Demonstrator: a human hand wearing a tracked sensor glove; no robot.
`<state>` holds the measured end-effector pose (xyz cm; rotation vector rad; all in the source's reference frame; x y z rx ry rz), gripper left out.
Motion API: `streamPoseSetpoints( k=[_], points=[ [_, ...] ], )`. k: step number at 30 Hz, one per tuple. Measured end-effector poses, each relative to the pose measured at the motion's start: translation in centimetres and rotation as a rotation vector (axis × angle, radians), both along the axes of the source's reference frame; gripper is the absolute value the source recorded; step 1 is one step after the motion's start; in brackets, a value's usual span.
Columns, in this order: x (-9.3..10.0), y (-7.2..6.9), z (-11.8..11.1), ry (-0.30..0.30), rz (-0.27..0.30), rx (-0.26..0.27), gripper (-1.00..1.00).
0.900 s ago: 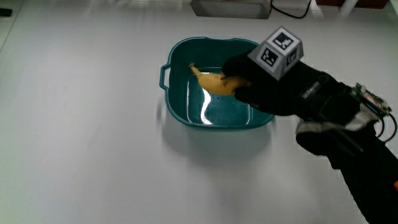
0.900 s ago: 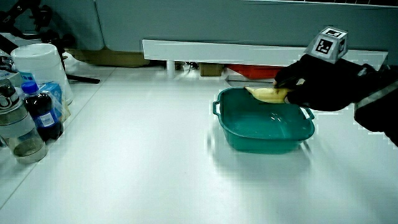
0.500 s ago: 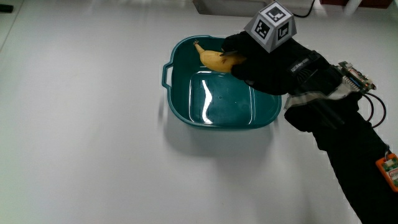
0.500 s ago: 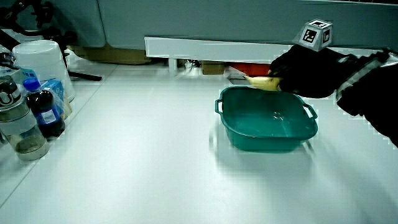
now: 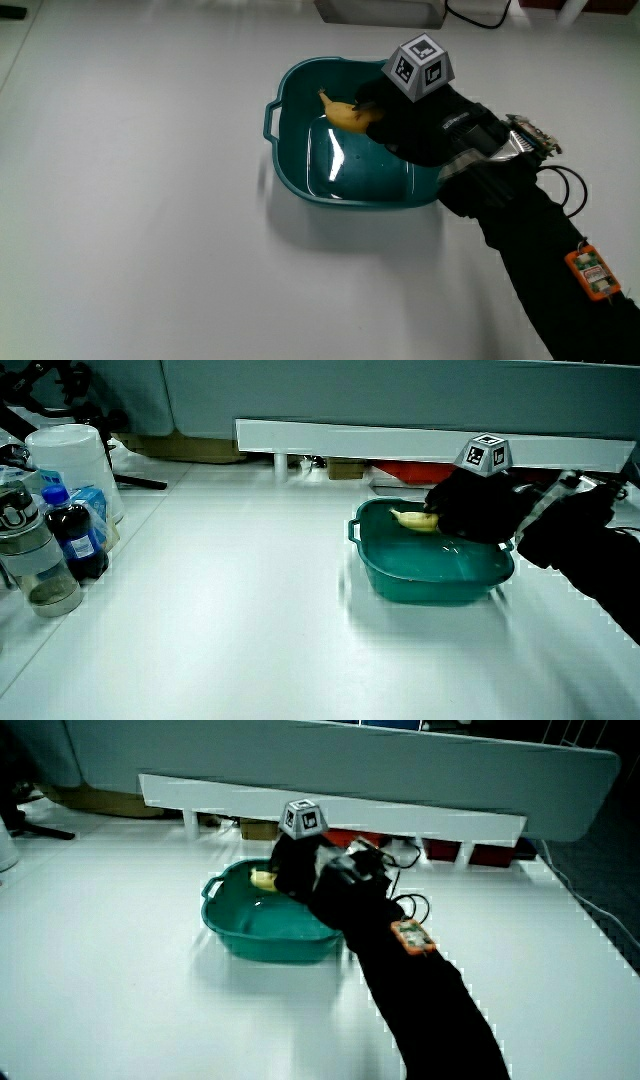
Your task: Place banana into plate
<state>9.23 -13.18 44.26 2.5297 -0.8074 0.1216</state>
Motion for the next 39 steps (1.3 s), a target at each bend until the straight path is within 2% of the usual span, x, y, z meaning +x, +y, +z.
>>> streamPoseSetpoints(
  k=[3,8,13,16,18,22,24,26,30,35,37,39],
  points=[
    [0.0,0.3,1.1,0.001,0.016,-0.020,0.00],
    [-0.4,0.7,3.1,0.049,0.010,-0.050,0.00],
    [-0.4,1.2,5.6,0.069,0.015,-0.113,0.00],
    [-0.3,1.2,6.5,0.093,0.026,-0.117,0.00],
    [-0.3,1.1,6.3,0.080,0.031,-0.116,0.00],
    [-0.5,1.2,6.3,0.092,0.028,-0.103,0.00],
    [-0.5,1.2,7.0,0.102,0.022,-0.132,0.00],
    [-0.3,1.3,7.0,0.109,0.035,-0.125,0.00],
    [-0.2,1.4,7.8,0.124,0.028,-0.160,0.00],
    [-0.3,1.4,8.1,0.136,0.032,-0.151,0.00],
    [-0.5,1.5,7.9,0.131,0.015,-0.160,0.00],
    [-0.4,1.6,7.9,0.141,0.023,-0.143,0.00]
  ],
)
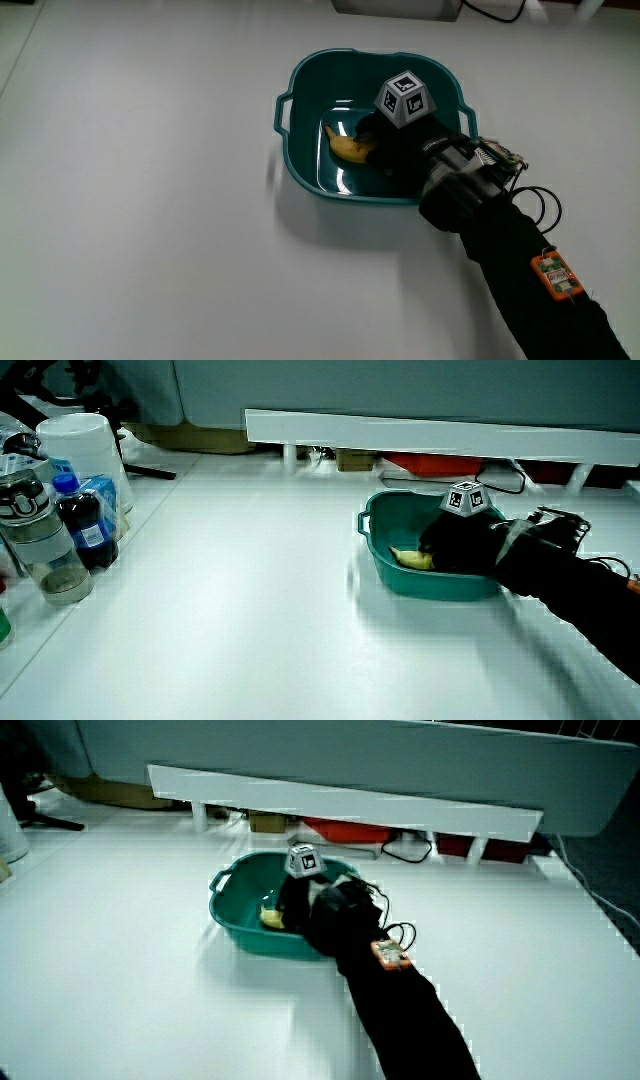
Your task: Place banana into plate
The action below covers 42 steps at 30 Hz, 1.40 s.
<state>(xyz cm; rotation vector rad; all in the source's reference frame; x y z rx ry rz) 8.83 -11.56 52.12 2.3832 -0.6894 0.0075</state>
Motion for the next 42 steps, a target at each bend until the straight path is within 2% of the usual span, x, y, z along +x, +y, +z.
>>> streamPoseSetpoints(
  k=[5,13,16,17,21,22,24,25,26,29,31,32,34,35,36,37,38,39,40,41,42],
  points=[
    [0.0,0.1,0.2,-0.015,0.006,0.001,0.00],
    [0.4,0.1,0.7,-0.022,0.034,-0.032,-0.38],
    [0.5,0.2,0.8,-0.001,0.051,-0.054,-0.52],
    [0.4,0.2,1.0,0.014,0.047,-0.049,-0.57],
    [0.8,0.1,0.5,-0.014,0.071,-0.046,-0.76],
    [0.8,0.0,0.6,-0.005,0.076,-0.030,-0.81],
    [0.8,-0.1,0.4,-0.017,0.069,-0.058,-0.90],
    [0.8,-0.1,0.1,-0.014,0.074,-0.039,-0.95],
    [0.9,-0.1,0.3,-0.013,0.075,-0.048,-1.00],
    [1.3,-0.2,-0.1,-0.024,0.090,-0.040,-1.00],
    [1.4,-0.2,-0.2,-0.024,0.075,-0.068,-1.00],
    [1.5,-0.2,-0.7,-0.013,0.072,-0.030,-1.00],
    [2.2,-0.4,-1.0,-0.040,0.077,-0.049,-1.00],
    [2.6,-0.5,-1.4,-0.031,0.084,-0.026,-1.00],
    [3.0,-0.6,-1.7,-0.032,0.085,-0.027,-1.00],
    [3.4,-0.5,-2.0,-0.034,0.095,-0.047,-1.00],
    [3.6,-0.2,-3.0,-0.033,0.080,-0.063,-1.00],
    [3.9,-0.1,-3.1,0.000,0.102,-0.026,-1.00],
    [4.4,0.1,-3.1,0.024,0.090,-0.023,-1.00],
    [4.8,0.2,-3.2,0.026,0.078,-0.028,-1.00],
    [5.3,0.4,-3.7,0.006,0.094,0.001,-1.00]
  ],
)
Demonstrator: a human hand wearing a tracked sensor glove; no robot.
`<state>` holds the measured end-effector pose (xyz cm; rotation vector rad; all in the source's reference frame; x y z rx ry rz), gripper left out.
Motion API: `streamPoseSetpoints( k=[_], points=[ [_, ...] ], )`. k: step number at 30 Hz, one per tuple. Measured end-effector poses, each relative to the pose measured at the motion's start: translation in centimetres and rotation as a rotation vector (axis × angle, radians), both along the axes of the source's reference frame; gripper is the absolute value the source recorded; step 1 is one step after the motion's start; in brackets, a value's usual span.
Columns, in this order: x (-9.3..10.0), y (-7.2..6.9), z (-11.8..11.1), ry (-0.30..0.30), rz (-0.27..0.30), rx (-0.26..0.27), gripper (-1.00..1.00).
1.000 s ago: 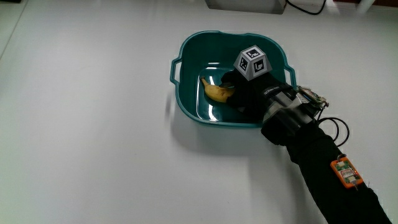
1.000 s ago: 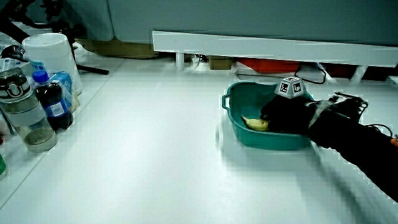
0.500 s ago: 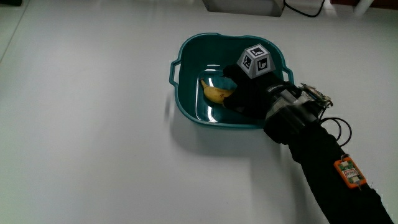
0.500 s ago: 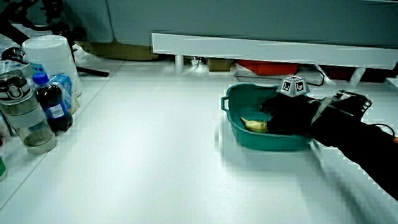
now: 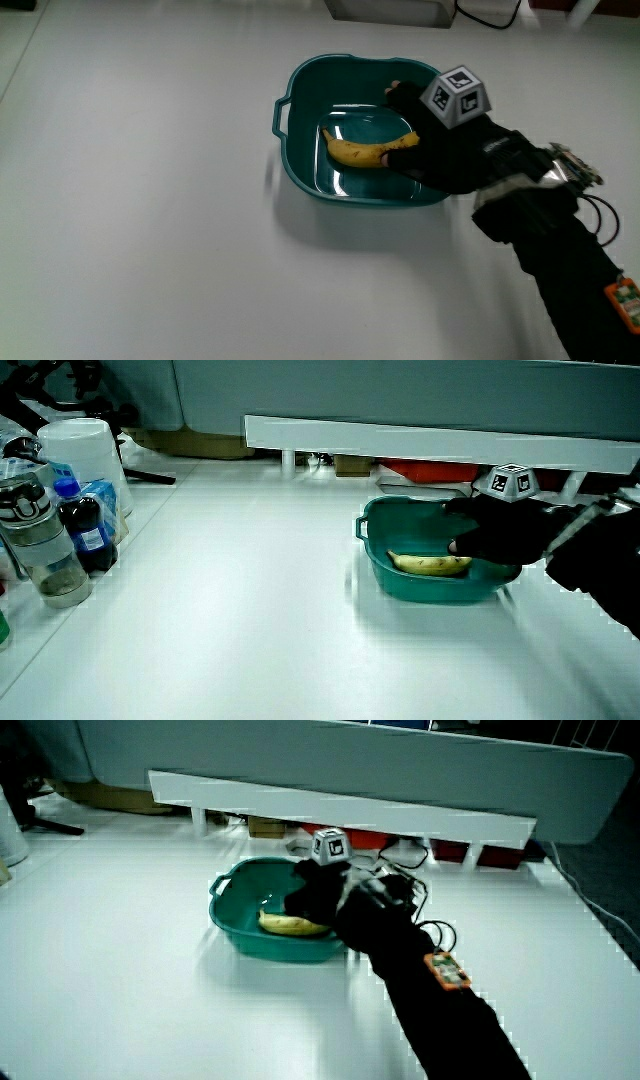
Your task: Place banana into plate
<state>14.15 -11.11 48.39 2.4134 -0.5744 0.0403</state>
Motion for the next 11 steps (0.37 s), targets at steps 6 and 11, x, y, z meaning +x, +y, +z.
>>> streamPoseSetpoints(
  k=[6,11],
  points=[
    [3.4,1.3,-0.3,0.057,0.026,0.041,-1.00],
    [6.0,2.9,-1.5,0.027,0.030,0.056,-1.00]
  ],
)
